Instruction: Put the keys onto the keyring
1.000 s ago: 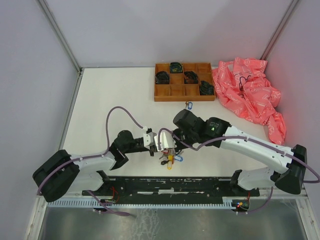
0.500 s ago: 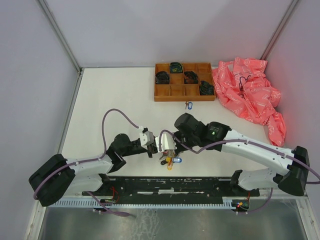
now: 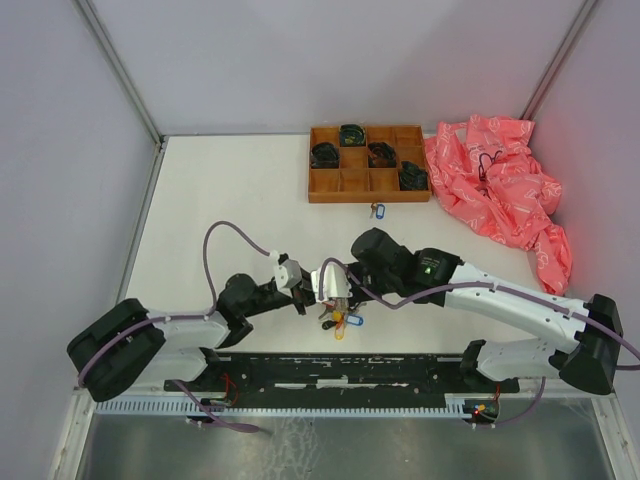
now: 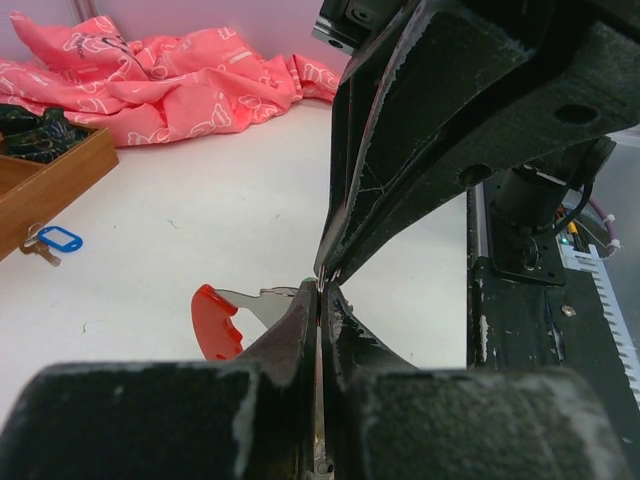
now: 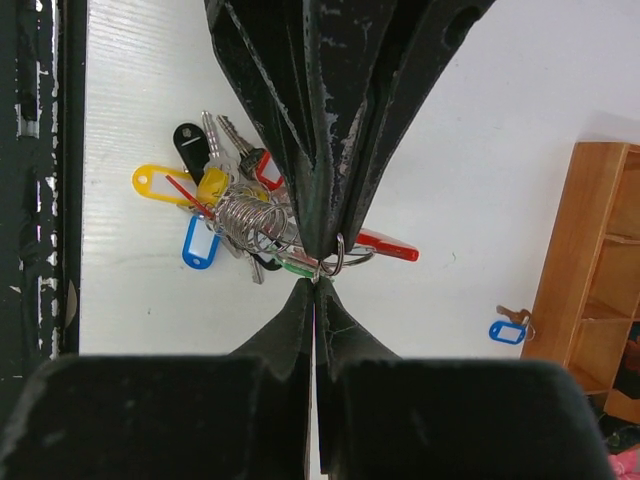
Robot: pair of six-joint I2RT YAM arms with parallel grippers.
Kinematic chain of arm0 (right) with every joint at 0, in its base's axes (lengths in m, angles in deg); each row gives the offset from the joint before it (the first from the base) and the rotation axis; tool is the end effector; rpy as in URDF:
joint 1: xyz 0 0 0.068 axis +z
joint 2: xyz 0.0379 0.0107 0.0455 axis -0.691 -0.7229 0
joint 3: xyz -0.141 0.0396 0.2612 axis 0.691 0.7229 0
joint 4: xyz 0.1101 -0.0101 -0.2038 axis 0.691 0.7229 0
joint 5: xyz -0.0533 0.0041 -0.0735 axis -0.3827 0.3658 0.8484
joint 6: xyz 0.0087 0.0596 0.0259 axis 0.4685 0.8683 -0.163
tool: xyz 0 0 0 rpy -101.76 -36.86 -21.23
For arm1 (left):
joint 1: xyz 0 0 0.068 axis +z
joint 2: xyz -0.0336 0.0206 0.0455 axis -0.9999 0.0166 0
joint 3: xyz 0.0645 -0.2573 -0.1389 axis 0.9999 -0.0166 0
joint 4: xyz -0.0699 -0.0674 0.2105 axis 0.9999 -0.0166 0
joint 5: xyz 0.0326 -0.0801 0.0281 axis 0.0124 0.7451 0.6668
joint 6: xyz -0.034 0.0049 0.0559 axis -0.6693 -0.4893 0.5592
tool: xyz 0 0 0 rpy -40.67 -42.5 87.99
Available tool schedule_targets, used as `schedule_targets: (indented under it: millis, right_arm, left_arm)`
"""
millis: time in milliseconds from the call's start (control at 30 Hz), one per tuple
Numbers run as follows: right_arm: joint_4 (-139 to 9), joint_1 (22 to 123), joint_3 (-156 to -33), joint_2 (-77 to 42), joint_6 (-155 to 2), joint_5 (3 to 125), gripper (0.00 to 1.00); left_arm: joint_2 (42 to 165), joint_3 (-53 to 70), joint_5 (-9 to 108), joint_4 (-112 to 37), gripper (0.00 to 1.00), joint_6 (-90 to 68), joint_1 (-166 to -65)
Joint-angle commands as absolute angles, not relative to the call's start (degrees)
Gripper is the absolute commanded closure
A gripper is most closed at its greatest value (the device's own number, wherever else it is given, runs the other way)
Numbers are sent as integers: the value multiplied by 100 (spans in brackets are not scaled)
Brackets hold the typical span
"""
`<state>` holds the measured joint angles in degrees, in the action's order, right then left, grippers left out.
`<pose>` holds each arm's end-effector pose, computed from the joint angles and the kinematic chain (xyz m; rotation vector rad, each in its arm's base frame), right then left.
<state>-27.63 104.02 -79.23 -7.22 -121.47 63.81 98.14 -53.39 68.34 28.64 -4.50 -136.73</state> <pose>0.1066 0.2019 0.3148 -1.8872 1.5371 0.3495 0.1159 -0.1621 0.2531 0.9127 1.2231 -1.0846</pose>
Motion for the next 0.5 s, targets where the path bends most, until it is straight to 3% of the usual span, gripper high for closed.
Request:
schedule_targets:
  millis: [0,200,467]
  right_arm:
    - [-2824,10440,-8088,-553,-12217,6418,99]
    - [-2379,10439,-8522,-655,-12466,6400,99]
    - [-2141,10440,-8795,-843,-12597,6194,99]
  left_arm:
    - [9655,-5422,6336,3501,93,-420,-13678]
    - [9218,-5388,6398,2416,72,119,-13679]
    - [9174,-5083,7011,1702,66,723,-13677]
